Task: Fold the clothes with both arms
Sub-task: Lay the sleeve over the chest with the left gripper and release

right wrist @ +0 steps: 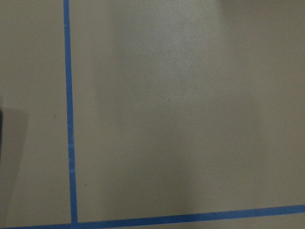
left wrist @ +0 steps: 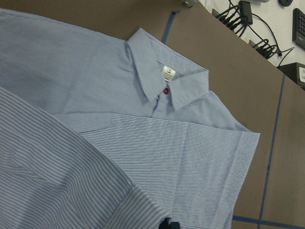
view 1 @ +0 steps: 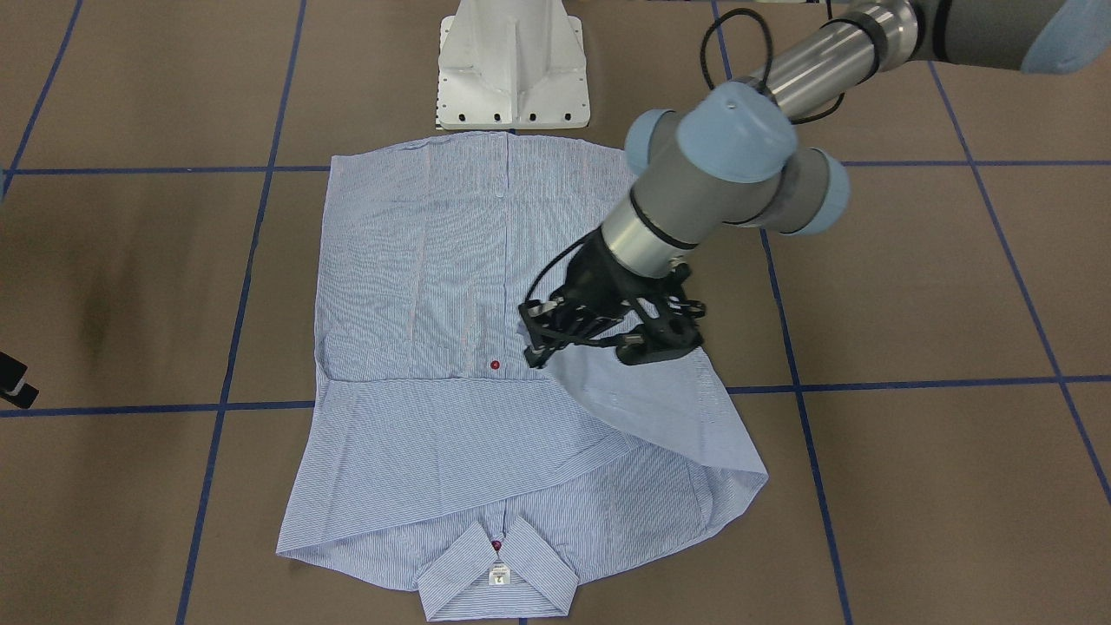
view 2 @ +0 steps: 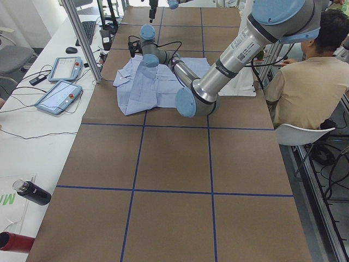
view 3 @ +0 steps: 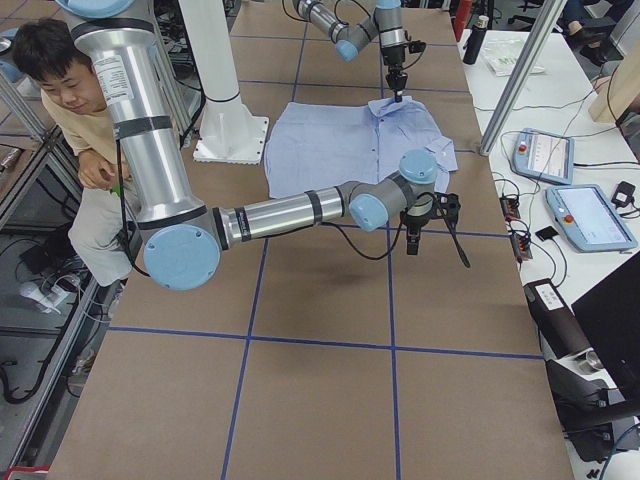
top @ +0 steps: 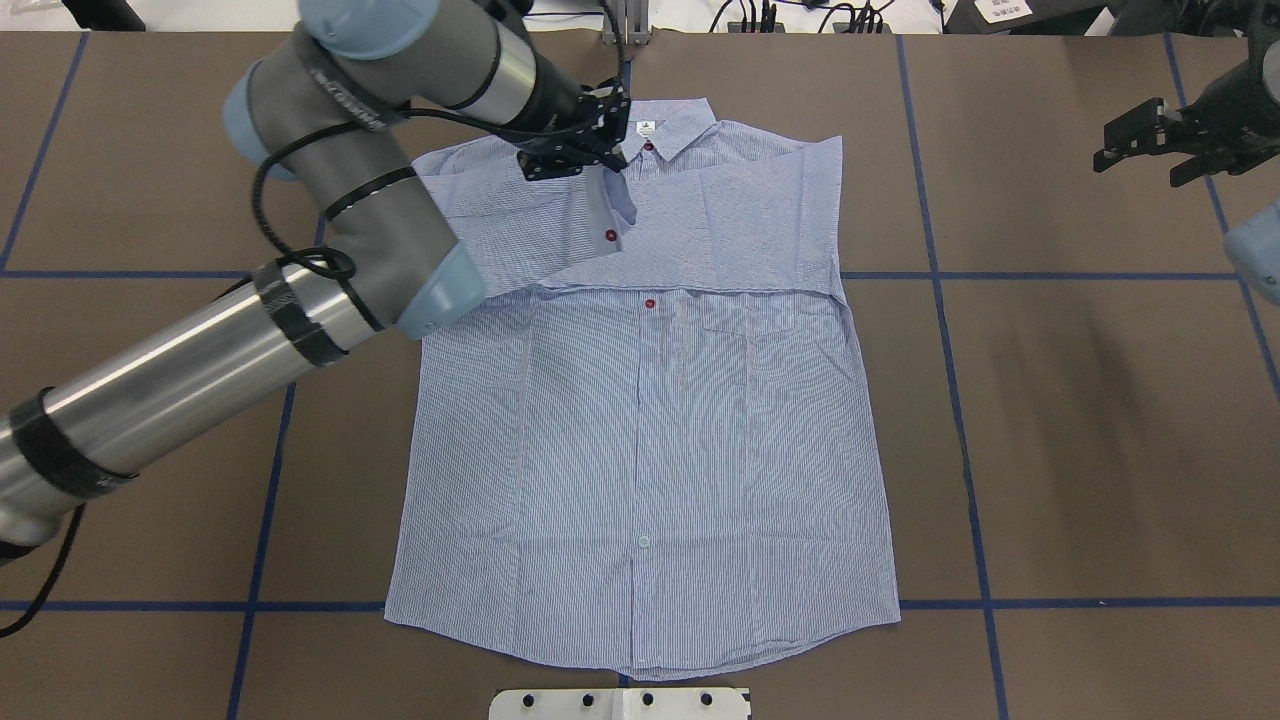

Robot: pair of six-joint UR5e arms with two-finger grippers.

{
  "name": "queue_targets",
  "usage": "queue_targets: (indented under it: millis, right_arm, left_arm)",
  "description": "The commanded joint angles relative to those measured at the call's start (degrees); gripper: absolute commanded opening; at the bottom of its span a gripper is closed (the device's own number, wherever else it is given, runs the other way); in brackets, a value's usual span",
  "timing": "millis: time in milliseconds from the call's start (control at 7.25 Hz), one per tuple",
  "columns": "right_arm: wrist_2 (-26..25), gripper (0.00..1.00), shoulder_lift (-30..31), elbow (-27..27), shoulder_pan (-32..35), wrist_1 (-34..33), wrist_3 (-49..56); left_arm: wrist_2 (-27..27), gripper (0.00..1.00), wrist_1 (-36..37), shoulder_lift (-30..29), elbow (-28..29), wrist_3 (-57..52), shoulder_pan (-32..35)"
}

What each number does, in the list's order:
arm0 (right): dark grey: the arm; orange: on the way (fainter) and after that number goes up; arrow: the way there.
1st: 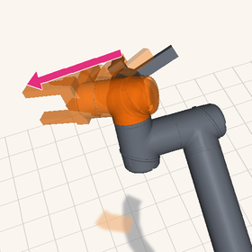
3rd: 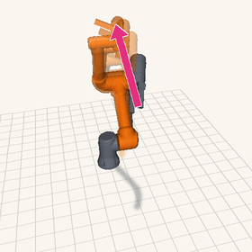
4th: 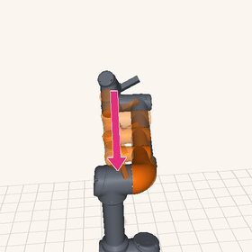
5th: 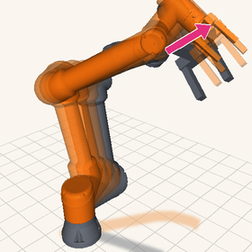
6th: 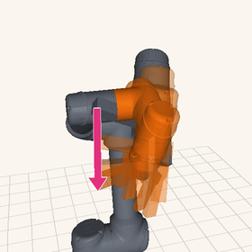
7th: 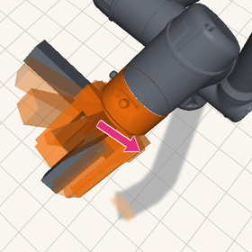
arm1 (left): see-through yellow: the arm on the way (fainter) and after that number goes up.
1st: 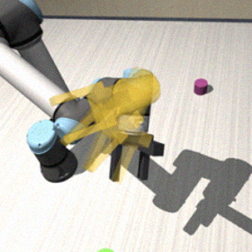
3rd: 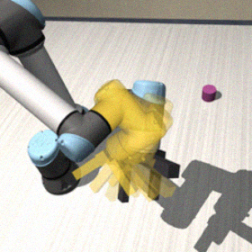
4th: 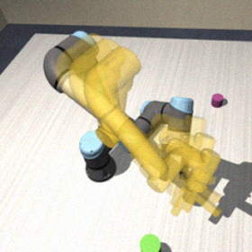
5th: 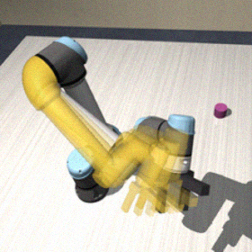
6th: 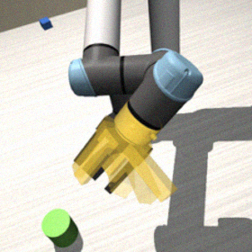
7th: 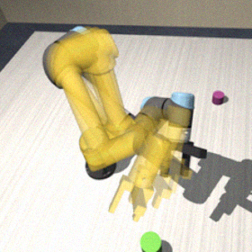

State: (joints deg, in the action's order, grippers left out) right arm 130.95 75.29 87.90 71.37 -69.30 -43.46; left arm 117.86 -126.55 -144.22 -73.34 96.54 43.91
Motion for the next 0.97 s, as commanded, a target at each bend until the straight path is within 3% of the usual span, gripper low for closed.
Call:
queue_targets:
  millis: [0, 827]
  right_arm:
    - [-0.08, 1.00, 0.64, -0.10, 0.34, 0.04, 0.22]
    - [-0.17, 1.00, 1.09, -0.01, 0.35, 0.13, 0.05]
  left_arm:
    - [-5.85, 0.00, 0.43, -6.95, 6.36, 2.43, -4.78]
    - [-9.66, 0.00, -0.98, -8.09, 7.77, 3.22, -8.14]
